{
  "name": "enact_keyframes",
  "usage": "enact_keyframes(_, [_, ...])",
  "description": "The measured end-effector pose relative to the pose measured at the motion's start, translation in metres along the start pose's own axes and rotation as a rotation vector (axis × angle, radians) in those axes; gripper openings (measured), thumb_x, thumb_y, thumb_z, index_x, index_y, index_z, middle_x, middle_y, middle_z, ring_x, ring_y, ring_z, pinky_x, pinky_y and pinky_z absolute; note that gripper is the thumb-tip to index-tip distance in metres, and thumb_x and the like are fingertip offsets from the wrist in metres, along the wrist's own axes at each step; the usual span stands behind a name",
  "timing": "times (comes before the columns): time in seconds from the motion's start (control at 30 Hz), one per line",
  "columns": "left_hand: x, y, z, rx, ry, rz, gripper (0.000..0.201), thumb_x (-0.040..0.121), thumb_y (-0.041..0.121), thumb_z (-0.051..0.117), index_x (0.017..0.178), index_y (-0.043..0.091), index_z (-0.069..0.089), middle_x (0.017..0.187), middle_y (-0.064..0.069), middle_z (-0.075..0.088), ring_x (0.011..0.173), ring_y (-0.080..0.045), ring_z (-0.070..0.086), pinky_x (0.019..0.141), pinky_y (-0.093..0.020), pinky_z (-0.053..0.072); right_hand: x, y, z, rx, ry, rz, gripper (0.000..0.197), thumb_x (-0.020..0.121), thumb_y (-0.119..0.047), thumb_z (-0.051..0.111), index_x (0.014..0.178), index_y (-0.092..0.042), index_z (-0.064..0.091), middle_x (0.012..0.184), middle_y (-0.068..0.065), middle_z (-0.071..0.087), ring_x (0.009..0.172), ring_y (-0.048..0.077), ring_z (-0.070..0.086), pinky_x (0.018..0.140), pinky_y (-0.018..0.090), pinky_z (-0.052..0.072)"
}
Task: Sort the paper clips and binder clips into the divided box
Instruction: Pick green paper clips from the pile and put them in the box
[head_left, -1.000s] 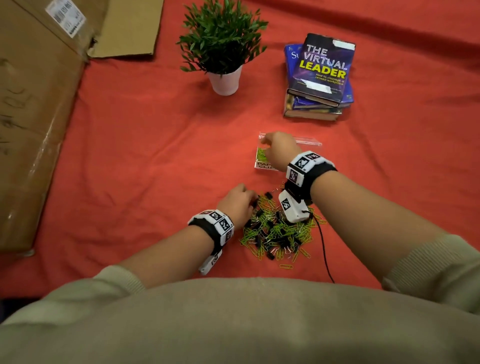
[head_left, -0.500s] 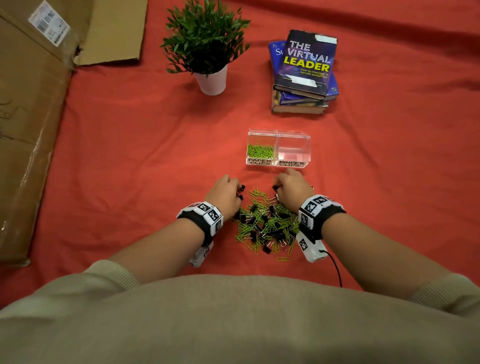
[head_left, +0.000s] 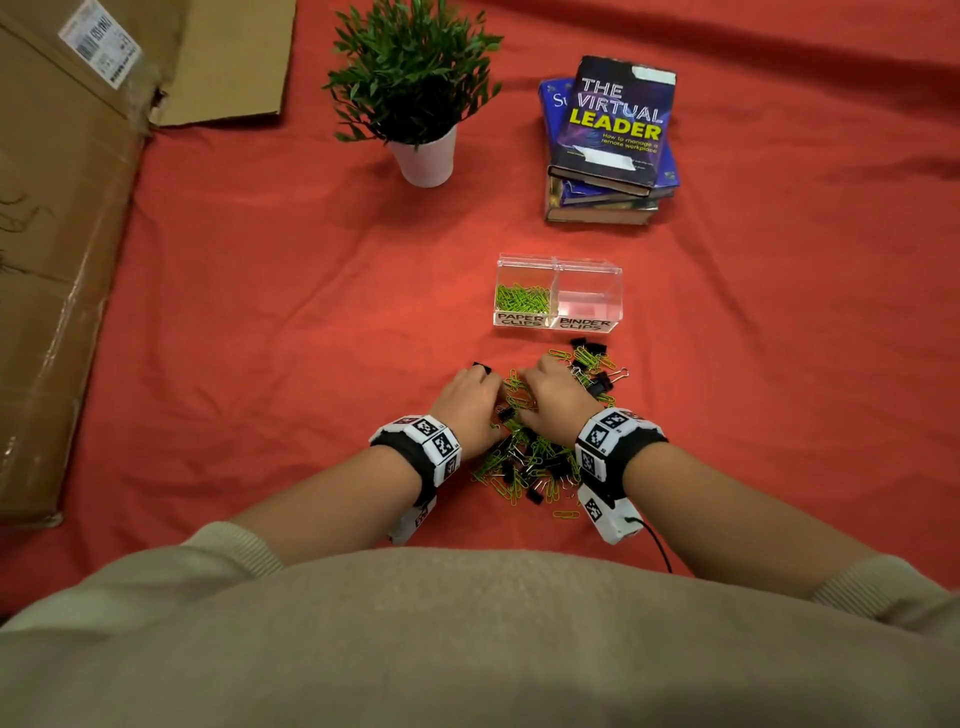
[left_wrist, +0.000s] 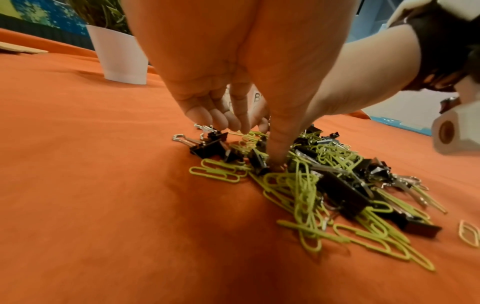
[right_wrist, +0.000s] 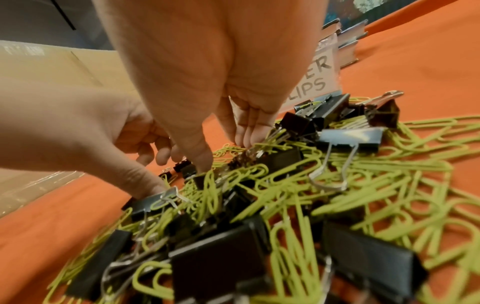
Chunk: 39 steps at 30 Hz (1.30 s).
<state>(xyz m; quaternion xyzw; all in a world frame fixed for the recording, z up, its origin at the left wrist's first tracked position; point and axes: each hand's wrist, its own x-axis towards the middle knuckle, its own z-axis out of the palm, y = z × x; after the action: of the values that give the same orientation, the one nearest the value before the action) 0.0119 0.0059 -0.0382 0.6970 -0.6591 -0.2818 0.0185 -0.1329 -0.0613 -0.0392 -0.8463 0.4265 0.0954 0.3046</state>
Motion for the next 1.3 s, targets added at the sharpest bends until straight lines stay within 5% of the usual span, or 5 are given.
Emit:
enact_keyframes(0.27, [-0.004,0.002,-0.001,0.040,-0.022,0.052,0.031,0.083,0.035,0.066,0.108,0.017,0.060,0.111,-0.006,0.049,0.112,-0.024,0.044,0.093,-0.033,0.036,0.000,0.001,0.007,0.002,0.030,-0.035,0.030,0.085,-0.017,0.063,0.111,-0.002,0.060,0.109,0.014,0.050,0.107,0.030,0.050,0.091,0.037,0.043])
enact_keyframes(0.63, [-0.011,-0.010,-0.014,0.027,-0.052,-0.013,0.009,0.082,0.026,0.058,0.086,0.020,0.063,0.098,-0.001,0.052,0.100,-0.021,0.047,0.085,-0.030,0.038,0.000,-0.003,0.005,-0.028,-0.018,0.009,0.028,0.088,-0.010,0.051,0.114,0.002,0.056,0.113,0.016,0.054,0.111,0.029,0.049,0.094,0.034,0.041])
enact_keyframes(0.83, [0.007,0.007,-0.016,-0.062,0.037,-0.026,0.023,0.084,0.023,0.061,0.104,0.012,0.058,0.106,-0.005,0.052,0.104,-0.023,0.051,0.089,-0.034,0.042,-0.004,0.003,-0.020,0.313,0.035,0.116,0.004,0.086,-0.012,0.059,0.084,-0.010,0.060,0.078,0.005,0.062,0.070,0.019,0.057,0.060,0.024,0.046])
enact_keyframes(1.07, [0.019,0.024,-0.002,0.007,-0.054,-0.038,0.040,0.084,0.017,0.066,0.118,0.005,0.050,0.120,-0.012,0.046,0.111,-0.032,0.052,0.093,-0.042,0.046,0.001,0.015,-0.069,0.587,0.113,0.224,0.012,0.089,-0.016,0.060,0.084,-0.007,0.064,0.071,0.001,0.060,0.048,0.008,0.042,0.039,0.015,0.036])
enact_keyframes(1.3, [0.022,0.019,0.004,-0.003,-0.091,0.034,0.045,0.084,0.009,0.063,0.127,0.005,0.051,0.113,-0.013,0.048,0.103,-0.034,0.055,0.089,-0.044,0.049,0.051,0.002,-0.106,0.375,0.243,0.178,0.007,0.084,-0.011,0.059,0.078,-0.007,0.061,0.071,0.006,0.060,0.062,0.016,0.054,0.057,0.027,0.046])
